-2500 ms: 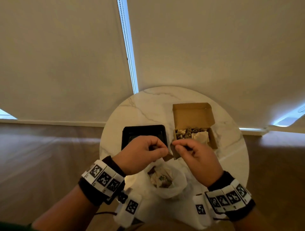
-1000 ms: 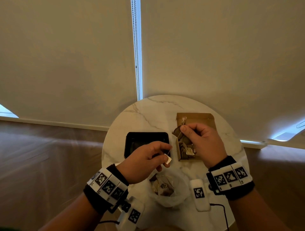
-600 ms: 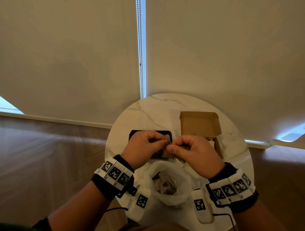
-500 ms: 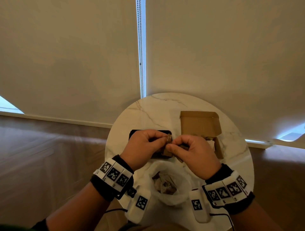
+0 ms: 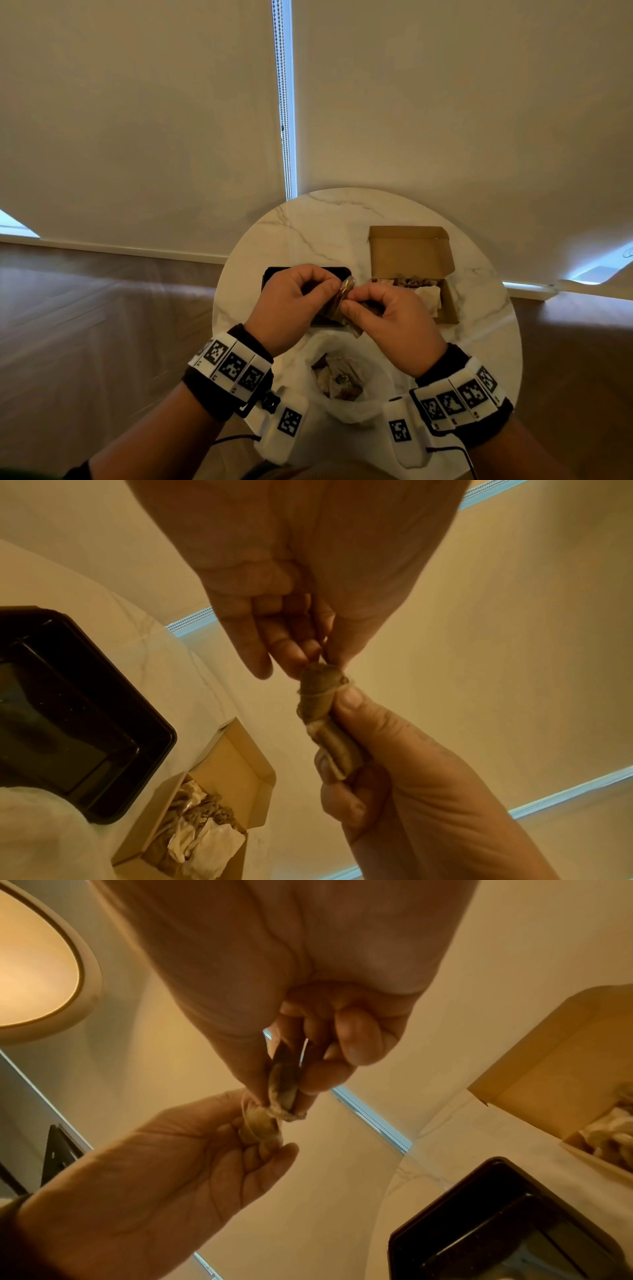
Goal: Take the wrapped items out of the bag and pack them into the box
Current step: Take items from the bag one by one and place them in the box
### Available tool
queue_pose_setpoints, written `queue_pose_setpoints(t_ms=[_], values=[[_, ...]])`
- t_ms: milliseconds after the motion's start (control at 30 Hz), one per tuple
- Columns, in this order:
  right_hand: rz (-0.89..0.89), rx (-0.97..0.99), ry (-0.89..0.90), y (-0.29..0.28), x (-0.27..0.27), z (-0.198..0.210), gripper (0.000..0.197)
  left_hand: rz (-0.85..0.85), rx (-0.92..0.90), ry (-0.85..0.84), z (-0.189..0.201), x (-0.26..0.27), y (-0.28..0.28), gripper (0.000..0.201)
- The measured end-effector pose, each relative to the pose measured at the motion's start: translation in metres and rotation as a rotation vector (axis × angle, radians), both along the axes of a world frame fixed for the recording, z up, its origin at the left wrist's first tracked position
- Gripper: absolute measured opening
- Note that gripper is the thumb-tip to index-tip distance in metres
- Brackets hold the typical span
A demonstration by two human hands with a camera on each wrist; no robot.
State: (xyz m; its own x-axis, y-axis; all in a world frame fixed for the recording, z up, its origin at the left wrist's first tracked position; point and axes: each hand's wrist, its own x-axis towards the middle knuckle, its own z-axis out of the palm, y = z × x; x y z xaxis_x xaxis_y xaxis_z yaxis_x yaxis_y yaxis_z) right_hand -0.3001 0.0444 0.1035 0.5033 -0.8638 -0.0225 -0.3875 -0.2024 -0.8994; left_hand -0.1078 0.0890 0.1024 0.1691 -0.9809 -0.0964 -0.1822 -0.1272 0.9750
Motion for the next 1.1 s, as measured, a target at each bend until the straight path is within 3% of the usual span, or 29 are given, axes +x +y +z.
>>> queue_pose_setpoints(t_ms=[233,533,767,967,1100], values=[[-0.001,0.024,-0.013,0.001,-0.003,-0.007,0.009,-0.043,-0.011,-0.050,-0.001,-0.004,0.001,0.012],[0.042,-0.013,-0.028,0.002,-0.001,-0.009,0.009,0.020,0.040,-0.348,-0.016,-0.005,-0.002,0.004],[-0.023,0.035,0.038,-0.004,-0.002,-0.015,0.006,0.014,0.008,-0.098,-0.011,-0.008,-0.001,0.015],[-0.017,-0.007,0.097,-0.004,-0.001,-0.015,0.004,-0.093,-0.013,-0.120,-0.005,-0.010,0.002,0.009],[0.002,0.031,0.030,0.002,0.000,-0.018,0.010,-0.054,-0.004,-0.163,-0.007,-0.006,0.000,0.005]])
